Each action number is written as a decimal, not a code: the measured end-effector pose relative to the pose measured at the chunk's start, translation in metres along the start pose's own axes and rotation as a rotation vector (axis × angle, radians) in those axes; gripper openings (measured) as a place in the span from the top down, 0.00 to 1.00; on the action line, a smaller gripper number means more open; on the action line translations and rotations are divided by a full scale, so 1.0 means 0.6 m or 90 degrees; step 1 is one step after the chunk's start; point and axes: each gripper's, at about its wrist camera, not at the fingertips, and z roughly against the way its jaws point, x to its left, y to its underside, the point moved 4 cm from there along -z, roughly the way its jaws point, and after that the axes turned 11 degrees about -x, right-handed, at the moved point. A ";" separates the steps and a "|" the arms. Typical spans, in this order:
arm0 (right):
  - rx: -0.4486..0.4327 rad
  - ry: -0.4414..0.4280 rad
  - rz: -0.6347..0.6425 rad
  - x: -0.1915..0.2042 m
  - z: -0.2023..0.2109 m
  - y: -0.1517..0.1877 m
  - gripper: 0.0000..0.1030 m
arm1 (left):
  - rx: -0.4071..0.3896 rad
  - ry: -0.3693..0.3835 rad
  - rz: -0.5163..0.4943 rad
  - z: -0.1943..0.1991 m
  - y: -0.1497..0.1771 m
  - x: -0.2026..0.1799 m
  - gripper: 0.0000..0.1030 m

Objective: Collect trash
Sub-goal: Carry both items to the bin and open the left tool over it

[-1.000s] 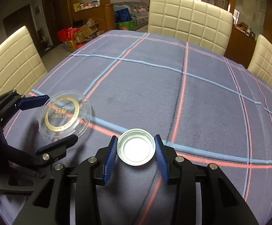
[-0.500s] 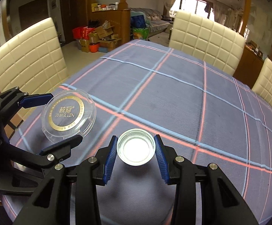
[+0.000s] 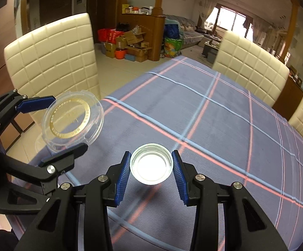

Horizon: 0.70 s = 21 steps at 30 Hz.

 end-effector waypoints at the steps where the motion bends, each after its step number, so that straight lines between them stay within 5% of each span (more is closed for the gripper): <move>1: 0.000 -0.003 0.005 0.009 -0.002 -0.004 0.62 | -0.002 -0.008 0.003 0.004 0.002 0.011 0.16; 21: 0.004 -0.076 0.093 0.185 -0.083 -0.071 0.62 | 0.018 -0.123 0.085 0.030 0.082 0.200 0.16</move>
